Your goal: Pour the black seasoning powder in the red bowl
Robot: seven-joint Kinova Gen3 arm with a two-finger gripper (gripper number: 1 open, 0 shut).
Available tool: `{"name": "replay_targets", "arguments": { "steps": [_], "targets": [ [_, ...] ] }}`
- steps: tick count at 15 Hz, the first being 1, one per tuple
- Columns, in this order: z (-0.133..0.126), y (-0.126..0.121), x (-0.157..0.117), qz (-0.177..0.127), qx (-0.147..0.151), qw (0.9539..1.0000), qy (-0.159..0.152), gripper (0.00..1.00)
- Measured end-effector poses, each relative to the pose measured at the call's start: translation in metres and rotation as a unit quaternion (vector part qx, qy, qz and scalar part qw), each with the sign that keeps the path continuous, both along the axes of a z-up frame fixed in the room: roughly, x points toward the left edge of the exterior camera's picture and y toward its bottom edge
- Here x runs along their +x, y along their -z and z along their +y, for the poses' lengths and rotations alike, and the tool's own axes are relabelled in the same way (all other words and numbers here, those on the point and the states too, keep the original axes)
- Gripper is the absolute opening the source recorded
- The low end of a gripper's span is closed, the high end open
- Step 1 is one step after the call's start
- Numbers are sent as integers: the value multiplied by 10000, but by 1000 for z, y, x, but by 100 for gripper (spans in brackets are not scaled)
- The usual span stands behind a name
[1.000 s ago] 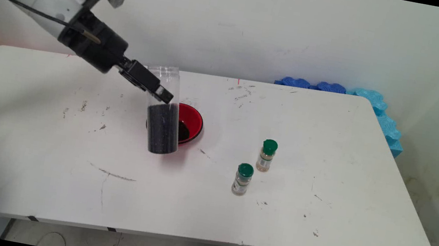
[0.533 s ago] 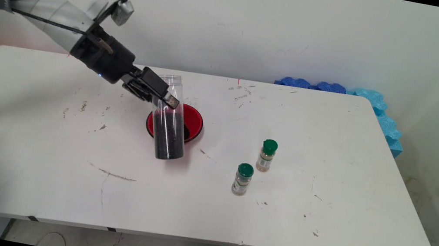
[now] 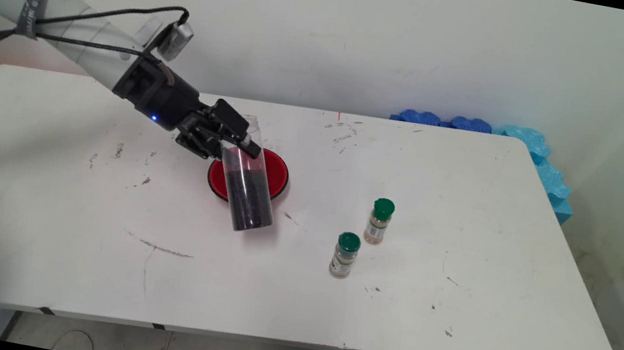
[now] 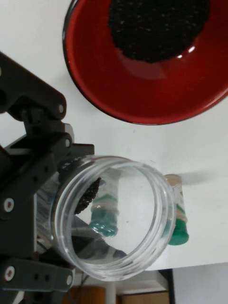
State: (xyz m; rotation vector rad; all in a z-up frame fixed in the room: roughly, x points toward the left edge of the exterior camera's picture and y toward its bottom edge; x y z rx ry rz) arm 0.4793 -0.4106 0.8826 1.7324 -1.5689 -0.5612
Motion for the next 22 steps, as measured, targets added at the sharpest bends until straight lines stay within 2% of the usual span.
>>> {"name": "replay_targets", "arguments": {
  "steps": [3,5,8,11,16,22],
  "targets": [
    [-1,7,-1,173,305,9990,-268,0],
    [-2,12,-2,334,567,9965,-512,0],
    [-3,18,-3,537,908,9908,-850,0],
    [-3,23,-3,743,1274,9822,-1166,0],
    [-2,32,-3,1043,1839,9618,-1740,0],
    [-1,41,2,1377,2413,9303,-2394,0]
  ]
}}
